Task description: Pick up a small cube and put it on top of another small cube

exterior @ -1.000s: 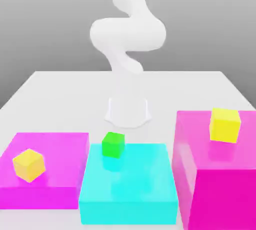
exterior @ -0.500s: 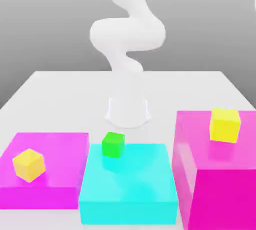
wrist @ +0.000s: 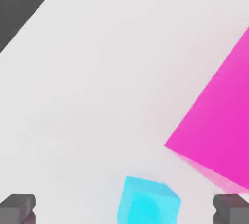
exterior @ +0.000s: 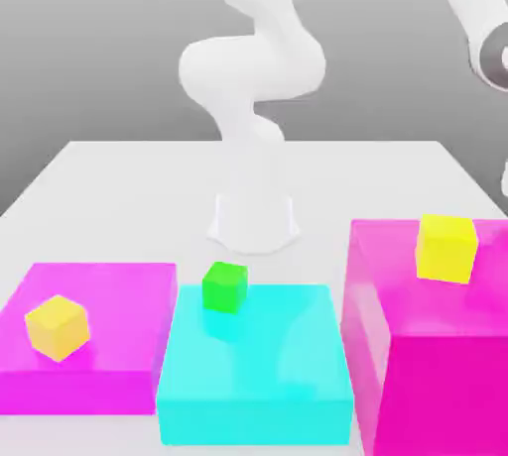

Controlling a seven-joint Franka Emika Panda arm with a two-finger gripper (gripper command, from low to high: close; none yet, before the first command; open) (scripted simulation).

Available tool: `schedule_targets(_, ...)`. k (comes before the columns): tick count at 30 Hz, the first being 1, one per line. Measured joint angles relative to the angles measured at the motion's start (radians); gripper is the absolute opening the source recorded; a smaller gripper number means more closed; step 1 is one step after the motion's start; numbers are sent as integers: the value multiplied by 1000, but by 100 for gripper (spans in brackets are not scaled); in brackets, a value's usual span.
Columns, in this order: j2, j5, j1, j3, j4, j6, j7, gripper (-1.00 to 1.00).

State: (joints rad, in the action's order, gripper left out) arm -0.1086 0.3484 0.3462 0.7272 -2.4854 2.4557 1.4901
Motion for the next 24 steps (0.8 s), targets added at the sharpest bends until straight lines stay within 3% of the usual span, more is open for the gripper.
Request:
schedule_targets(3, -28, 2, -13, -19, -88, 118, 48, 0)
schedule_targets(8, -11, -100, -100, -52, -229, 332, 17, 0)
schedule_targets(18, -215, 264, 117, -373, -183, 489, 295, 0)
schedule_targets(19, -236, 287, 145, -406, -177, 503, 316, -100)
schedule_targets(24, -236, 288, 144, -406, -177, 506, 317, -100)
